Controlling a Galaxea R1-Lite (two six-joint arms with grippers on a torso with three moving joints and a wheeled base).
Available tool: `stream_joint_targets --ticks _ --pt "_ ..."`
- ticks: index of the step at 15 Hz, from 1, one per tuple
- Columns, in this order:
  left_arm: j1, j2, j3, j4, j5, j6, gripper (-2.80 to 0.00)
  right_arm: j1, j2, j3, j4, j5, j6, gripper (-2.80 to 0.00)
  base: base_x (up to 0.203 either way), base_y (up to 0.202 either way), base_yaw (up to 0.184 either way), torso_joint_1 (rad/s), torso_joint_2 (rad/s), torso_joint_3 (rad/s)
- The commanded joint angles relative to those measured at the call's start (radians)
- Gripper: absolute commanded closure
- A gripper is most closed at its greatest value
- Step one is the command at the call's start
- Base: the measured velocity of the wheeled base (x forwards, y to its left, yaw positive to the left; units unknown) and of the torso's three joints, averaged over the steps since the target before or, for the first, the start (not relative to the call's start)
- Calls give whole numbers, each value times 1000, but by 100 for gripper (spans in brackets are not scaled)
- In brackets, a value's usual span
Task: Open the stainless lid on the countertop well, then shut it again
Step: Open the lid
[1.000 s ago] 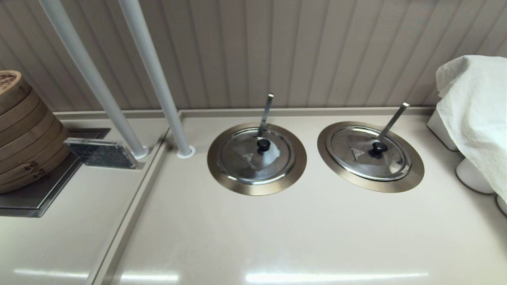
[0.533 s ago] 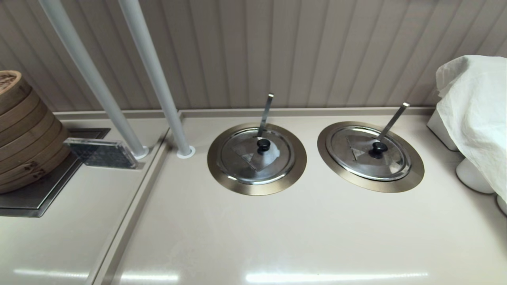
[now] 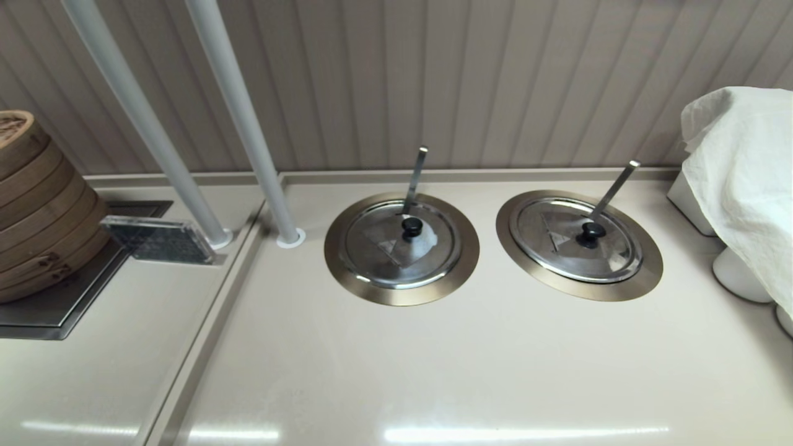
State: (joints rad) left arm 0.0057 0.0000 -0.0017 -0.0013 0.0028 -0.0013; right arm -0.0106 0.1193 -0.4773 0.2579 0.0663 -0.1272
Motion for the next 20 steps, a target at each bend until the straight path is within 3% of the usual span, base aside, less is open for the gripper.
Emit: stream_joint_targets --ticks 1,4,6,10,12,13,14,15,16,20 --pt "0 2 0 0 0 0 0 -35 250 -124 25 9 8 0 0 0 0 0 0 0" --pt "0 2 0 0 0 0 0 -54 620 -343 66 65 67 0 0 0 0 0 0 0" --pt "0 2 0 0 0 0 0 5 860 -499 94 67 137 0 0 0 0 0 0 0" --pt "0 2 0 0 0 0 0 234 1239 -778 124 -123 246 0 0 0 0 0 0 0" --pt "0 2 0 0 0 0 0 281 1370 -820 118 -217 291 0 0 0 0 0 0 0" --pt "0 2 0 0 0 0 0 287 1432 -821 88 -303 313 0 0 0 0 0 0 0" --pt "0 2 0 0 0 0 0 286 1482 -813 5 -401 337 0 0 0 0 0 0 0" --pt "0 2 0 0 0 0 0 273 1504 -794 -112 -445 351 0 0 0 0 0 0 0" --pt "0 2 0 0 0 0 0 257 1523 -775 -184 -477 360 0 0 0 0 0 0 0" --pt "0 2 0 0 0 0 0 246 1570 -781 -220 -524 366 0 0 0 0 0 0 0"
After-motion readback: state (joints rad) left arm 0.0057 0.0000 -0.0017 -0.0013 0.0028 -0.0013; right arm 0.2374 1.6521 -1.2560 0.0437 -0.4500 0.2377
